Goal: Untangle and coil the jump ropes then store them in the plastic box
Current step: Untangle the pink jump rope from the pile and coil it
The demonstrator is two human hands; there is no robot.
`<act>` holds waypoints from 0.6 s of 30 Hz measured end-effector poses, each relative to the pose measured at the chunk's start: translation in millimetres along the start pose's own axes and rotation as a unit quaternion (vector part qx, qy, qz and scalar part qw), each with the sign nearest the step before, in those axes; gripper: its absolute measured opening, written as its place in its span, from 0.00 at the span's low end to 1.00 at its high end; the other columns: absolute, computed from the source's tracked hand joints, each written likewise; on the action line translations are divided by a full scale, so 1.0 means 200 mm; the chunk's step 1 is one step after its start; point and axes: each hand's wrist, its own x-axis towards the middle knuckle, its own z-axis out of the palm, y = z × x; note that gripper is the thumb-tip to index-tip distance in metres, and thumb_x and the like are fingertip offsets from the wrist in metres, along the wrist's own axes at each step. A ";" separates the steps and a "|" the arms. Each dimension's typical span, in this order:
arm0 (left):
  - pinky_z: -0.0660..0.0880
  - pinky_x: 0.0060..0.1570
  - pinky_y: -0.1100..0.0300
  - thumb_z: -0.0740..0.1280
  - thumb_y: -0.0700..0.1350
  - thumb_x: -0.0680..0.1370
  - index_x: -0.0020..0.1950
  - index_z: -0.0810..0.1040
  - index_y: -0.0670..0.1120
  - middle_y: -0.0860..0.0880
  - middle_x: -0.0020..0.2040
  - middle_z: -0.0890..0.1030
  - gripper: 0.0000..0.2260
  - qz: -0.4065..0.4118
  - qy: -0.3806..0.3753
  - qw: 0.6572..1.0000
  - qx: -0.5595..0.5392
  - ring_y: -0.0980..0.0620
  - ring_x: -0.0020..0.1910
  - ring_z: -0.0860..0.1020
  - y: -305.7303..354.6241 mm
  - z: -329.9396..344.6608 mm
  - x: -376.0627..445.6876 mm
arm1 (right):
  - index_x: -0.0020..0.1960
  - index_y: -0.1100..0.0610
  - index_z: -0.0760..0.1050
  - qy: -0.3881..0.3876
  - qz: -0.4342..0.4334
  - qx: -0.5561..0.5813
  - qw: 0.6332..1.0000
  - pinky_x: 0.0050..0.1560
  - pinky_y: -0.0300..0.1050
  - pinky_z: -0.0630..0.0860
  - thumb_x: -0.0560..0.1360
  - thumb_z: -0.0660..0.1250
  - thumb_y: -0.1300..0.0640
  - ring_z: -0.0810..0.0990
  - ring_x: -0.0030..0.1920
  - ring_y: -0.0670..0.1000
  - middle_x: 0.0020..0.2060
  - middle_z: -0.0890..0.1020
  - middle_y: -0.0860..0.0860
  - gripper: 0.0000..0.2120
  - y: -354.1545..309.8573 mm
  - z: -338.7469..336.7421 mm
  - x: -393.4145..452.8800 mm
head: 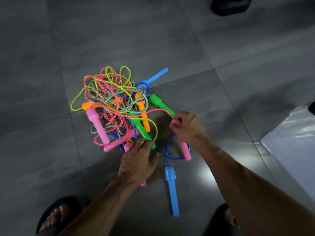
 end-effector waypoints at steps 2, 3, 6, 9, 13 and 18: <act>0.77 0.47 0.54 0.58 0.60 0.73 0.55 0.76 0.51 0.50 0.52 0.79 0.19 0.007 0.019 1.000 -0.011 0.46 0.53 0.78 0.05 -0.10 0.02 | 0.39 0.61 0.78 -0.008 0.020 0.129 0.991 0.34 0.35 0.75 0.71 0.70 0.62 0.76 0.27 0.39 0.28 0.78 0.50 0.03 -0.12 -0.11 -0.02; 0.75 0.47 0.54 0.57 0.62 0.73 0.54 0.76 0.51 0.51 0.50 0.79 0.20 0.010 0.031 0.999 -0.021 0.46 0.52 0.78 0.08 -0.16 0.04 | 0.37 0.59 0.78 -0.017 0.021 0.181 0.983 0.36 0.42 0.78 0.71 0.70 0.64 0.76 0.28 0.41 0.28 0.78 0.51 0.05 -0.20 -0.16 -0.04; 0.71 0.47 0.55 0.59 0.64 0.73 0.53 0.74 0.51 0.52 0.46 0.78 0.19 -0.007 0.045 0.997 -0.065 0.49 0.49 0.76 0.19 -0.41 0.07 | 0.36 0.56 0.76 -0.033 0.032 0.294 0.955 0.40 0.51 0.81 0.71 0.71 0.67 0.78 0.33 0.51 0.32 0.79 0.56 0.09 -0.45 -0.29 -0.13; 0.71 0.44 0.53 0.65 0.51 0.77 0.58 0.71 0.48 0.47 0.45 0.80 0.13 -0.032 0.069 0.988 -0.136 0.43 0.47 0.78 0.25 -0.65 0.06 | 0.41 0.63 0.76 -0.058 0.030 0.362 0.930 0.31 0.36 0.78 0.72 0.69 0.68 0.77 0.25 0.43 0.33 0.78 0.56 0.03 -0.68 -0.40 -0.24; 0.64 0.40 0.58 0.61 0.37 0.76 0.70 0.64 0.49 0.48 0.46 0.77 0.23 0.011 0.023 0.992 -0.125 0.44 0.45 0.76 0.27 -0.95 -0.03 | 0.59 0.56 0.70 -0.047 -0.027 0.361 0.931 0.29 0.37 0.75 0.74 0.62 0.72 0.78 0.27 0.50 0.35 0.78 0.62 0.18 -0.87 -0.53 -0.37; 0.73 0.37 0.54 0.61 0.36 0.73 0.59 0.64 0.56 0.48 0.40 0.76 0.20 0.037 -0.069 0.987 -0.143 0.47 0.37 0.74 0.21 -1.30 -0.24 | 0.47 0.64 0.81 -0.123 -0.224 0.069 0.964 0.42 0.45 0.73 0.68 0.66 0.71 0.75 0.38 0.48 0.35 0.79 0.57 0.10 -0.95 -0.51 -0.52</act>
